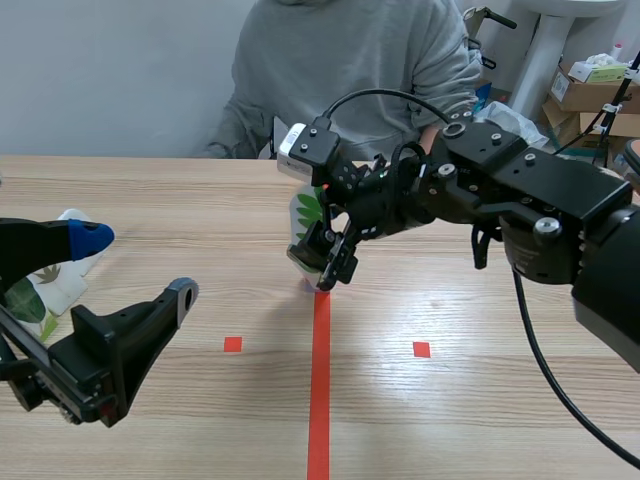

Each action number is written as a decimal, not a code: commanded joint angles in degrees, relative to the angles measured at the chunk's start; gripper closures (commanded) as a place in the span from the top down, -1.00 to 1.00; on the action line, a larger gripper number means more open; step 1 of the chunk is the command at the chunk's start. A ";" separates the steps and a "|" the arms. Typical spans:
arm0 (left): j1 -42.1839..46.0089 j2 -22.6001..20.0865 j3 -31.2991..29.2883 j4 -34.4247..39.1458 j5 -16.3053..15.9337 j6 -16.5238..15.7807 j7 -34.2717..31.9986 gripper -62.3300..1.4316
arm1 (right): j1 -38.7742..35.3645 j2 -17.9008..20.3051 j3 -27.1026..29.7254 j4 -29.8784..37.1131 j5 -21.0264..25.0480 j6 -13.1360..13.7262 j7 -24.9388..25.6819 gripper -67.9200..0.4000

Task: Do the leaf sorting experiment

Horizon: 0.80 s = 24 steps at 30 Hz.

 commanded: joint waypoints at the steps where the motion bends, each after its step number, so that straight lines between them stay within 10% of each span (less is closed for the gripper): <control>1: 0.13 -0.02 -0.11 0.92 -0.79 -0.09 -0.72 0.88 | 1.62 -0.37 0.22 0.74 0.22 -0.15 1.01 -0.11; 17: 0.13 -0.02 -0.11 0.92 -0.79 -0.09 -0.74 0.88 | 1.62 -0.66 0.20 0.74 -1.55 -2.75 0.98 -0.92; 24: 0.13 0.48 -0.09 0.92 -0.81 0.02 -0.72 0.88 | 1.64 -0.72 0.20 0.74 -2.40 -4.55 0.55 -0.94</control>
